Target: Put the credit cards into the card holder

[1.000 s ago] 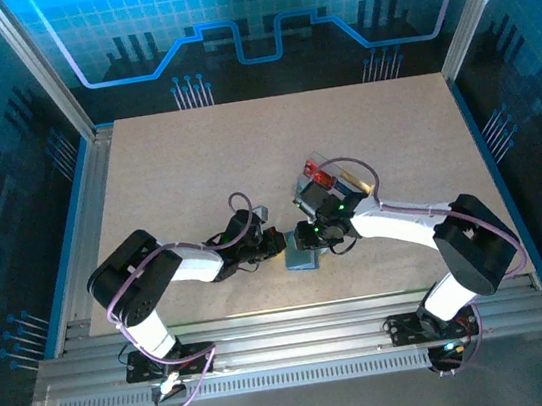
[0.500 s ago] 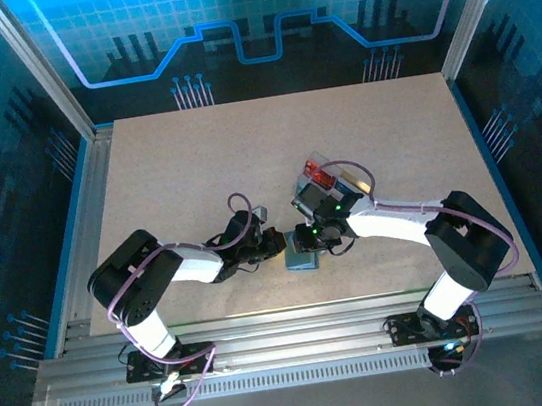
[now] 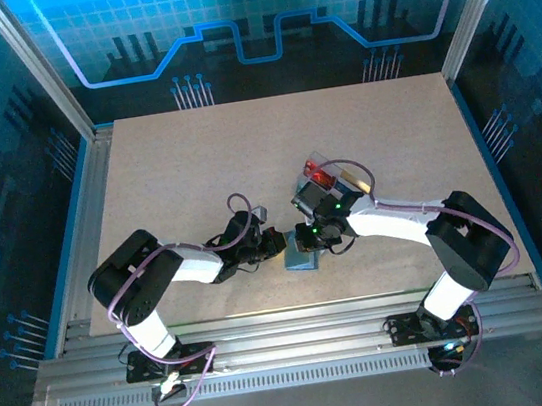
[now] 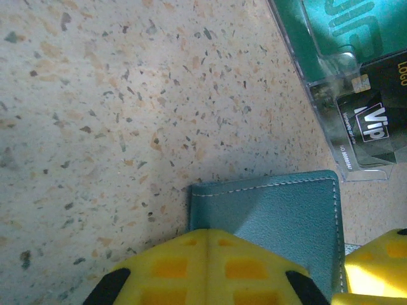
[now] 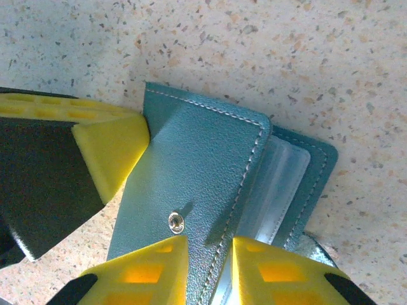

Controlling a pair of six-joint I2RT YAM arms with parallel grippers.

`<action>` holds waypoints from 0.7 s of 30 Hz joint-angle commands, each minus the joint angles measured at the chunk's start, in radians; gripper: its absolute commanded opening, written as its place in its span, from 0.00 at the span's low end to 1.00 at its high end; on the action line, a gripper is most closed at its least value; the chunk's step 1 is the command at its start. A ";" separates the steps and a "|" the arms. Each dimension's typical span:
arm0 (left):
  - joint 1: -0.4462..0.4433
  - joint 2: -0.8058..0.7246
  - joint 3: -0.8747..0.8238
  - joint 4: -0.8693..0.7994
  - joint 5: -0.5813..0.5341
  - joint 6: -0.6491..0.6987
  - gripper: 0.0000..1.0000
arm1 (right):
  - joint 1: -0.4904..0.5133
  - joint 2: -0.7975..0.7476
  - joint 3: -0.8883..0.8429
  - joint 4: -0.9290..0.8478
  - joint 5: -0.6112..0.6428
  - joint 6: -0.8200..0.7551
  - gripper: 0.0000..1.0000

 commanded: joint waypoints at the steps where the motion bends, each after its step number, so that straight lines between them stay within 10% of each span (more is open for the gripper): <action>1: -0.026 0.046 -0.045 -0.231 0.000 -0.011 0.00 | 0.018 -0.021 0.036 0.084 -0.098 -0.022 0.24; 21: -0.016 -0.136 -0.039 -0.310 0.046 -0.020 0.08 | 0.015 0.006 0.116 -0.088 0.052 -0.049 0.00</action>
